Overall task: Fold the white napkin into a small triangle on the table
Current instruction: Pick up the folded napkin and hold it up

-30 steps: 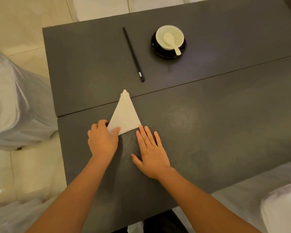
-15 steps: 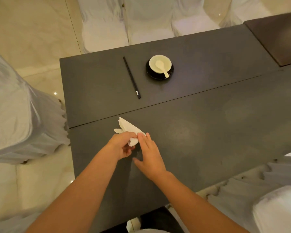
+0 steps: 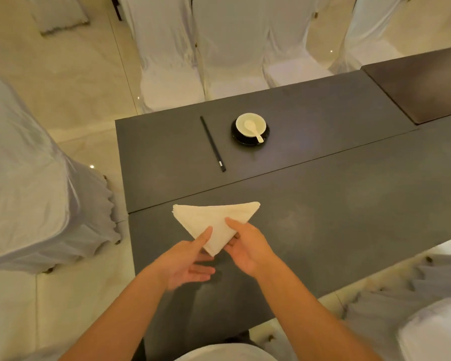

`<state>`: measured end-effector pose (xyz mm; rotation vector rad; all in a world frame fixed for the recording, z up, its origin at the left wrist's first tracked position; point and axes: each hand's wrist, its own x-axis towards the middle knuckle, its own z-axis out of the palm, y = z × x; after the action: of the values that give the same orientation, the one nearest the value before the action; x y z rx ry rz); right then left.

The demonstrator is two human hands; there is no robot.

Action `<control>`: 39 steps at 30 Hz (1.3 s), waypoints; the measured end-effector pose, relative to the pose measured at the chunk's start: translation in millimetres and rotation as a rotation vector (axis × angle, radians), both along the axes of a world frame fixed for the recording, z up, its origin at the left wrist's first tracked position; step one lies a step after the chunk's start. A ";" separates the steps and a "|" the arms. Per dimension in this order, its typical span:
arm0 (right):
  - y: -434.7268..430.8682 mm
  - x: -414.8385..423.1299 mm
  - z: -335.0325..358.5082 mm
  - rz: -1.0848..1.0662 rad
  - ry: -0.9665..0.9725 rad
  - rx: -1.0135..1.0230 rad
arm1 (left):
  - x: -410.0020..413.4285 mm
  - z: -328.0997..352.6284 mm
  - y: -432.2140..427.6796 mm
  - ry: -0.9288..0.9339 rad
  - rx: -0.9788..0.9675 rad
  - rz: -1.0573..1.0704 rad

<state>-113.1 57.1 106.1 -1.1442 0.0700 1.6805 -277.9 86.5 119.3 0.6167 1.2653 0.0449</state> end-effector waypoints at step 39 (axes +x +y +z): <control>-25.2 -196.7 35.9 -0.781 -0.143 -0.004 | -128.5 22.9 127.3 -0.258 0.304 0.021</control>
<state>-309.8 31.8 141.9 -1.0479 0.3792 0.9052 -406.4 213.8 142.2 0.8312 1.0208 0.3291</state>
